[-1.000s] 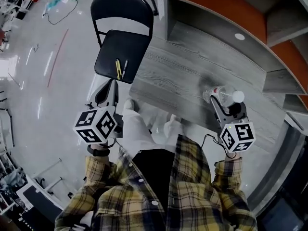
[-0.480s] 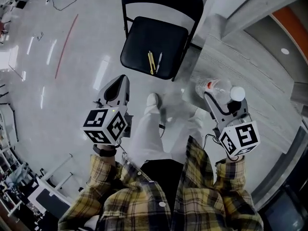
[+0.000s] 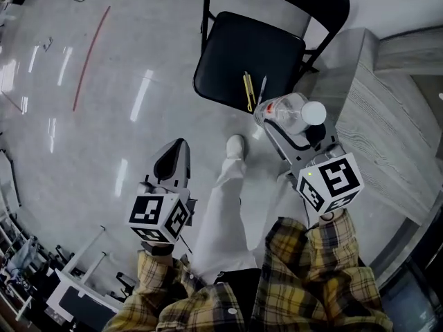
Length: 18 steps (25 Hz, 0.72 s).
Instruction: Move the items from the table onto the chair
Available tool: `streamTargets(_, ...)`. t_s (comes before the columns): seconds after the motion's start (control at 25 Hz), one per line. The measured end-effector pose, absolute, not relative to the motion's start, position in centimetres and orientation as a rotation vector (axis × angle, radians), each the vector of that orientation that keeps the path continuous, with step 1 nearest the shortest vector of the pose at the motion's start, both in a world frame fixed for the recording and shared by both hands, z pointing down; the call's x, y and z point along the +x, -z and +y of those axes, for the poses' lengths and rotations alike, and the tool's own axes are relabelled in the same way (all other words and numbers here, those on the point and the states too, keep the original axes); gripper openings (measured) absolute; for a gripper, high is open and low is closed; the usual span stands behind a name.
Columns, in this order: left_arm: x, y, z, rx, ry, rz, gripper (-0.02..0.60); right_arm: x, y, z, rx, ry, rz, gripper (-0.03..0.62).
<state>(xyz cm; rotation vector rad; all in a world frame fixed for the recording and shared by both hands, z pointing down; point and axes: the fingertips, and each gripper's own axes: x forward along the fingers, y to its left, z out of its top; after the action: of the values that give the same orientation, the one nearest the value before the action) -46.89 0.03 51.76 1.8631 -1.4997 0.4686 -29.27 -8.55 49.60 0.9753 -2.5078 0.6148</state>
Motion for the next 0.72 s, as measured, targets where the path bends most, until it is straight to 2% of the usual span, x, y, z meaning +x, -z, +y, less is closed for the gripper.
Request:
streamTargets(0.2, -49.9, -55.7, 2.5, 1.757, -0.419, -1.520, 0.005, -33.4, -57.4, -11.4, 0.980, -0.680, -2.446, 0.305)
streamTargets(0.72, -53.5, -63.1, 7.2, 1.552, -0.413, -1.535, 0.005, -38.9, -75.2, -18.0, 1.066, -0.640, -2.322, 0.305)
